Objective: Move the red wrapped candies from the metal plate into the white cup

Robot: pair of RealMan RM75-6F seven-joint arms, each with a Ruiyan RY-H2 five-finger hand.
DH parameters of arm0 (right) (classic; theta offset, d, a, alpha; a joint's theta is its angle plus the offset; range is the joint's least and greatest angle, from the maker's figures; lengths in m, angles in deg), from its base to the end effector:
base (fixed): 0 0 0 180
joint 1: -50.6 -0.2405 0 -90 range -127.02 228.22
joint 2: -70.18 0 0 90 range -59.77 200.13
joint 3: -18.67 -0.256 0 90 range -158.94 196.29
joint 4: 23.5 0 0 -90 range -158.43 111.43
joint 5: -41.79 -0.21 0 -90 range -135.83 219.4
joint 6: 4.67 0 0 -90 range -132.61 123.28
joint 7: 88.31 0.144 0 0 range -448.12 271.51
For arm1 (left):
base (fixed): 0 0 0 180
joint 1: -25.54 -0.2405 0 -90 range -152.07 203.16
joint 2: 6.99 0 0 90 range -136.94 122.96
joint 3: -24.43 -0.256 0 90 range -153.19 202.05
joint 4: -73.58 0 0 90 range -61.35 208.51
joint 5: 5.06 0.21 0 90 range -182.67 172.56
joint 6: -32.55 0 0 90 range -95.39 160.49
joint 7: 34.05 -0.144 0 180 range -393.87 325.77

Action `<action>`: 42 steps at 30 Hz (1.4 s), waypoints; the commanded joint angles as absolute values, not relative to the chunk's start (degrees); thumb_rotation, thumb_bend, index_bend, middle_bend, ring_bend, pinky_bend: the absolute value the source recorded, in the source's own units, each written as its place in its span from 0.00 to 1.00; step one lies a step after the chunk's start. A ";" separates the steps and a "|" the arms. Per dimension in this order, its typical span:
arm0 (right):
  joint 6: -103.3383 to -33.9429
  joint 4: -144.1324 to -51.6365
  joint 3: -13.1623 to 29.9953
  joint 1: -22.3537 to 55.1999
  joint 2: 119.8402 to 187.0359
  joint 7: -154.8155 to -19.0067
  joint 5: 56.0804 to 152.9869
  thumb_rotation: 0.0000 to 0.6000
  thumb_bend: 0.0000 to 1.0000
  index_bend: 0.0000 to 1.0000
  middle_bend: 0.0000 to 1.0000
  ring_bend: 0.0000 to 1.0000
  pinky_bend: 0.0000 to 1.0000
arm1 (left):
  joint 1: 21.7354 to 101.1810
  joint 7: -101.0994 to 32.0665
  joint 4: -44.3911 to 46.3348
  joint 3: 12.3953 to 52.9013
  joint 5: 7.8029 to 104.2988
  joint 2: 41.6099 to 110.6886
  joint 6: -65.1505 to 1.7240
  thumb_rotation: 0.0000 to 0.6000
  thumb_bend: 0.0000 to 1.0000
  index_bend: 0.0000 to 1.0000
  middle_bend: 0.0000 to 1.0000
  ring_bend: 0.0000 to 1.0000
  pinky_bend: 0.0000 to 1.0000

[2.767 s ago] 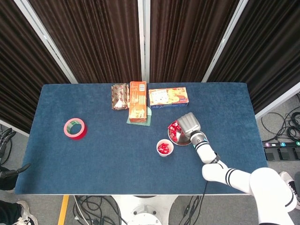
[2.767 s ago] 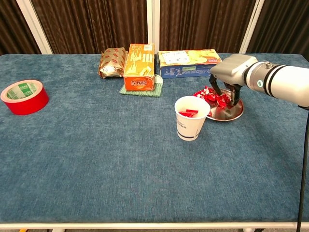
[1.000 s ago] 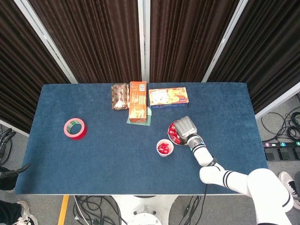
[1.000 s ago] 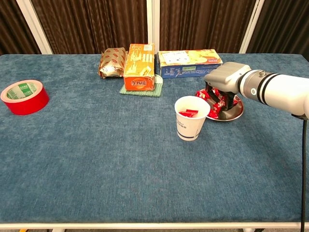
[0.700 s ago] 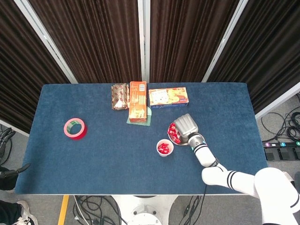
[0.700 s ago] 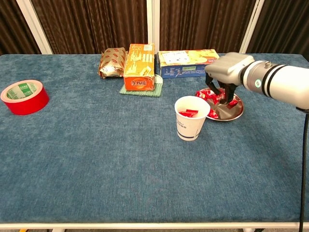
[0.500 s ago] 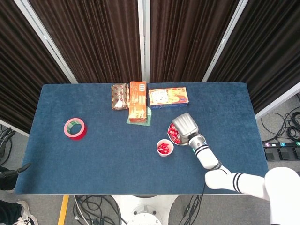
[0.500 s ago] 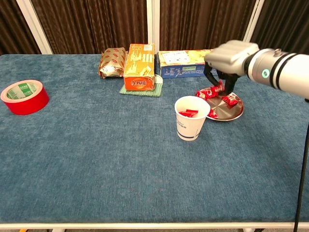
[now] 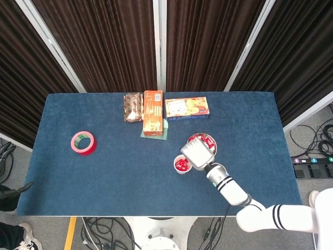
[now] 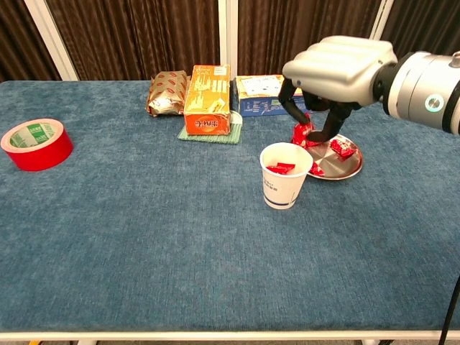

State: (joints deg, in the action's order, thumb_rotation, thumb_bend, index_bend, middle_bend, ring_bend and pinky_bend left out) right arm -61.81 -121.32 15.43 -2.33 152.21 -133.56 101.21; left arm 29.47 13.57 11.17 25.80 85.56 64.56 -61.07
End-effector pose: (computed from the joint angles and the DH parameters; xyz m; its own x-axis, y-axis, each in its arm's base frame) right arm -0.0936 -0.3240 -0.0057 0.7763 -0.0552 0.6279 -0.5255 -0.6067 0.5964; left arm -0.3742 0.1740 0.1842 -0.0330 -0.0549 0.9979 0.9911 -0.1303 0.0256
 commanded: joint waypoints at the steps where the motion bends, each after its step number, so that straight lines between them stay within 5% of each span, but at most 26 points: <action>1: -60.97 -120.41 15.68 -2.50 153.36 -133.69 100.99 1.00 0.19 0.66 1.00 1.00 1.00 | 29.41 13.64 11.20 25.86 85.39 64.49 -60.99 0.97 0.12 0.13 0.08 0.03 0.11; 11: -59.46 -119.09 15.22 -2.90 154.55 -132.45 100.49 1.00 0.05 0.49 1.00 1.00 1.00 | 29.30 14.48 11.84 26.12 84.98 64.49 -60.84 0.97 0.12 0.13 0.08 0.03 0.11; 17: -62.08 -116.77 12.69 -2.61 153.99 -132.62 98.40 1.00 0.07 0.48 1.00 1.00 1.00 | 29.49 14.95 12.09 26.17 85.12 64.57 -60.69 0.97 0.12 0.13 0.08 0.03 0.11; 28: -58.46 -96.30 11.38 -4.72 163.56 -139.38 80.23 1.00 0.10 0.49 1.00 1.00 1.00 | 29.37 15.48 12.29 26.17 85.24 64.50 -60.99 0.97 0.12 0.13 0.08 0.03 0.11; 42: -52.35 -82.42 10.37 -7.97 172.11 -140.68 76.99 1.00 0.10 0.49 1.00 1.00 1.00 | 29.32 16.20 13.07 26.27 85.26 64.64 -61.22 0.97 0.12 0.13 0.08 0.03 0.11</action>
State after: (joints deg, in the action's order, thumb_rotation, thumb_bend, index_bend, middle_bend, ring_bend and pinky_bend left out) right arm -53.06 -83.54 10.56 -7.51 171.18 -140.42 77.43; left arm 29.31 16.20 13.07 26.26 85.26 64.64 -61.21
